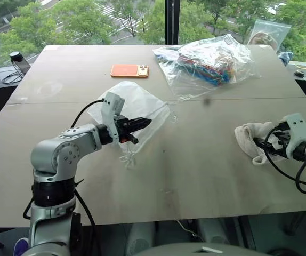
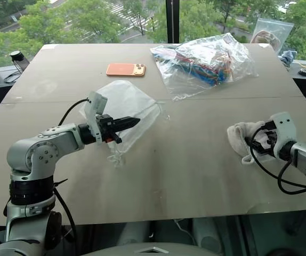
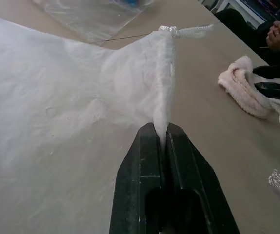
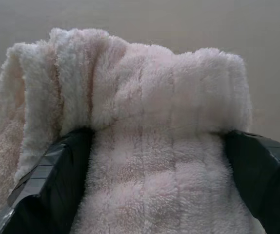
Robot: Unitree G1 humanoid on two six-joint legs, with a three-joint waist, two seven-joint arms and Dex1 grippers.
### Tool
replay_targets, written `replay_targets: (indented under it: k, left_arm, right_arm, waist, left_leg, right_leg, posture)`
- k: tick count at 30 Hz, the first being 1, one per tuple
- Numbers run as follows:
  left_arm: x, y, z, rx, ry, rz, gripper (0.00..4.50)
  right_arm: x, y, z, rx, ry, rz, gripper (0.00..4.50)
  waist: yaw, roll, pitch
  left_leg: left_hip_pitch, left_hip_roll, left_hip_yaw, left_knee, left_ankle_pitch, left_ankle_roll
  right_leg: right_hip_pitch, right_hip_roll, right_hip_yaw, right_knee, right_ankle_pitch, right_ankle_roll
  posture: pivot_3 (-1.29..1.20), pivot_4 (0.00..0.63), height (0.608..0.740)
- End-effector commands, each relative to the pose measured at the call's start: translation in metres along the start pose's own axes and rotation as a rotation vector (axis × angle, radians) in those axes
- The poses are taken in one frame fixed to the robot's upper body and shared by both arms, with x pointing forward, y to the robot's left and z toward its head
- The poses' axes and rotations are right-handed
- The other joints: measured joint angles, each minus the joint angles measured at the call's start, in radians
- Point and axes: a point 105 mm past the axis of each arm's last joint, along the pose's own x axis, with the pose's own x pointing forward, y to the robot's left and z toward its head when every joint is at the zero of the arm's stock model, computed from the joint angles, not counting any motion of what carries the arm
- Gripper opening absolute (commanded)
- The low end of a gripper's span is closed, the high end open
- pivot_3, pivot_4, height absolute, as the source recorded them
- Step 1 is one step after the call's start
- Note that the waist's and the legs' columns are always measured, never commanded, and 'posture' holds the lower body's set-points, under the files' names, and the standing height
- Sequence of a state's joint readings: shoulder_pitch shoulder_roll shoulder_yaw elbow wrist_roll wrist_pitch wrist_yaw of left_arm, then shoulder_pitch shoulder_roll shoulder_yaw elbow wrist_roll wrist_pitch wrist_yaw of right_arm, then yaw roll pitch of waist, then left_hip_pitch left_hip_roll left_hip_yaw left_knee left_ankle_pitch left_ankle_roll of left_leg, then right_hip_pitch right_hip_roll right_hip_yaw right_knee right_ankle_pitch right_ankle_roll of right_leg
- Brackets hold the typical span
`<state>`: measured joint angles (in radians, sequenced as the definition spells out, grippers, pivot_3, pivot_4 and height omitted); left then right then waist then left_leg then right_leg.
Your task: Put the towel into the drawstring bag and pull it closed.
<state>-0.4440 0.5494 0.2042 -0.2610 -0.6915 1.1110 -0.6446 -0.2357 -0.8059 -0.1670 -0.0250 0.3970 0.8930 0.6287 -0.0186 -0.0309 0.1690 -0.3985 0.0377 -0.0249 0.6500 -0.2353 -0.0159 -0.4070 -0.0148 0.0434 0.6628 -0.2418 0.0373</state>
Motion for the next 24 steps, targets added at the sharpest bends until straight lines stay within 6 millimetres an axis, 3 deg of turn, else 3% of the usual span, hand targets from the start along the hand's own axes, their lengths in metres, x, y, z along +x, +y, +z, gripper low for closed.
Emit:
replay_targets:
  k: [1, 7, 12, 14, 16, 19, 21, 24]
  left_arm:
    - [0.000, -0.007, 0.008, 0.049, -0.034, -0.007, 0.11]
    - [0.001, -0.009, 0.011, 0.055, -0.049, -0.007, 0.00]
    - [0.006, -0.011, 0.012, 0.049, -0.052, -0.023, 0.00]
    - [0.008, -0.011, 0.013, 0.049, -0.049, -0.032, 0.00]
    - [0.011, -0.010, 0.013, 0.043, -0.034, -0.038, 0.00]
    - [0.018, -0.011, 0.011, 0.047, -0.008, -0.054, 0.00]
    - [0.025, -0.015, 0.014, 0.059, -0.006, -0.080, 0.00]
    - [0.031, -0.021, 0.017, 0.084, 0.002, -0.111, 0.00]
  right_arm:
    - [0.021, 0.027, -0.047, -0.006, 0.191, 0.178, 4.50]
    - [0.026, 0.038, -0.036, -0.046, 0.113, 0.226, 1.99]
    - [0.013, 0.061, -0.014, -0.073, -0.056, 0.288, 0.09]
    - [-0.001, 0.083, 0.011, -0.120, -0.193, 0.363, 0.08]
    - [-0.025, 0.123, 0.040, -0.153, -0.348, 0.526, 0.08]
    - [-0.043, 0.170, 0.063, -0.168, -0.447, 0.696, 0.08]
    - [-0.030, 0.200, 0.072, -0.233, -0.457, 0.726, 0.08]
    - [-0.006, 0.225, 0.082, -0.295, -0.462, 0.711, 0.08]
  waist:
    - [-0.001, -0.005, -0.004]
    - [-0.008, -0.018, -0.012]
    - [-0.012, -0.018, -0.012]
    - [-0.014, -0.016, -0.010]
    - [-0.020, -0.010, -0.007]
    - [-0.023, -0.001, -0.001]
    - [-0.022, 0.000, -0.001]
    - [-0.019, -0.001, -0.001]
  left_leg:
    - [0.000, 0.001, 0.000, 0.000, 0.000, 0.000]
    - [0.003, 0.002, -0.001, 0.000, 0.000, 0.000]
    - [0.004, 0.002, -0.002, 0.000, 0.000, 0.000]
    - [0.004, 0.002, -0.003, -0.001, 0.000, 0.000]
    - [0.003, 0.002, -0.003, -0.001, 0.000, 0.000]
    - [0.002, 0.001, -0.002, 0.000, 0.000, 0.000]
    - [0.002, 0.001, -0.003, 0.000, 0.000, 0.000]
    - [0.001, 0.001, -0.004, 0.000, 0.000, 0.000]
  right_leg:
    - [0.000, 0.001, 0.000, 0.000, 0.000, 0.000]
    - [0.002, 0.002, -0.001, 0.000, 0.000, 0.000]
    - [0.004, 0.002, -0.002, 0.000, 0.000, 0.000]
    - [0.004, 0.002, -0.002, 0.000, 0.000, 0.000]
    - [0.003, 0.002, -0.002, 0.000, 0.000, 0.000]
    - [0.002, 0.002, -0.001, 0.001, -0.001, 0.002]
    - [0.002, 0.002, -0.001, 0.001, -0.002, 0.003]
    - [0.002, 0.001, -0.003, 0.001, -0.002, 0.003]
  posture:
    - [0.00, 0.150, 0.740]
    - [0.00, 0.150, 0.740]
    - [0.00, 0.150, 0.740]
    - [0.00, 0.150, 0.740]
    - [0.00, 0.150, 0.740]
    - [0.00, 0.150, 0.740]
    - [0.00, 0.150, 0.740]
    - [0.00, 0.150, 0.740]
